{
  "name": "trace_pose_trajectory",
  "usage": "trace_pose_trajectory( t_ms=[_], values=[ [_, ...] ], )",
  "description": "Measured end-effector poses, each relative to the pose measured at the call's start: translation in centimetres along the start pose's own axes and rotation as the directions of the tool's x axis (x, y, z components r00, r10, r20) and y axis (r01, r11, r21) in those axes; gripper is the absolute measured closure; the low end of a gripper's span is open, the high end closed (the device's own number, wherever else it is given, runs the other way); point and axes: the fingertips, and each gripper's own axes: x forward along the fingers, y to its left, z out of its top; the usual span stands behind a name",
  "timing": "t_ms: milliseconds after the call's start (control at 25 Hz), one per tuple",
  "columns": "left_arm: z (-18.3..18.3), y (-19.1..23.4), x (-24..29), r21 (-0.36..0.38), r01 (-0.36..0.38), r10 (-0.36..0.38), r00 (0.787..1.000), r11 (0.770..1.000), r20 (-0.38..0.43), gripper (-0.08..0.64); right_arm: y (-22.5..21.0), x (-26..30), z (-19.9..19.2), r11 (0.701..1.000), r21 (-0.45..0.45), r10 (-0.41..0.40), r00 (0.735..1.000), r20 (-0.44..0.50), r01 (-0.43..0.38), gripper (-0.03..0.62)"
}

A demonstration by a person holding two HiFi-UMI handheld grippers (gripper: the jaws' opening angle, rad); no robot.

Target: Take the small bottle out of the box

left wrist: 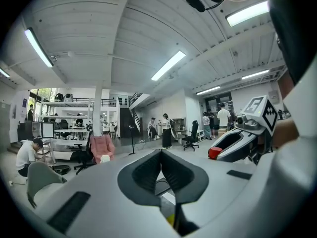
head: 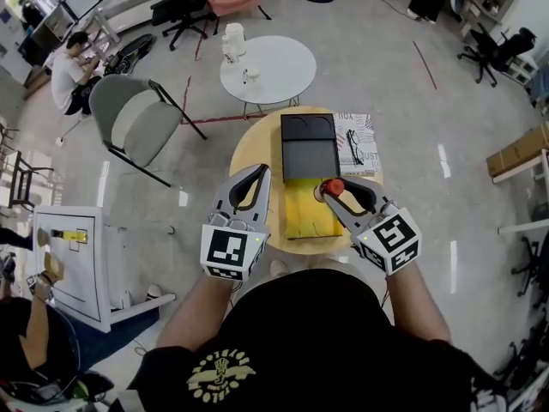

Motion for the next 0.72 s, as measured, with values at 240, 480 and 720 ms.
trace_pose_trajectory(
  t_ms=[240, 480, 720],
  values=[
    [0.6, -0.2, -0.8, 0.006, 0.016, -0.016, 1.0, 1.0, 0.018, 0.543, 0.6, -0.3, 0.1, 1.0, -0.018, -0.012, 1.0, -0.006, 0.012, 0.44],
    [0.2, -0.4, -1.4, 0.001, 0.033, -0.033, 0.999, 0.999, 0.021, 0.543, 1.4, -0.6, -0.5, 0.999, -0.029, -0.035, 0.999, -0.026, 0.034, 0.44],
    [-0.7, -0.8, -2.3, -0.006, 0.054, -0.054, 0.998, 0.999, 0.019, 0.543, 2.5, -1.0, -1.1, 0.999, -0.023, -0.048, 0.998, -0.031, 0.047, 0.44]
  ],
)
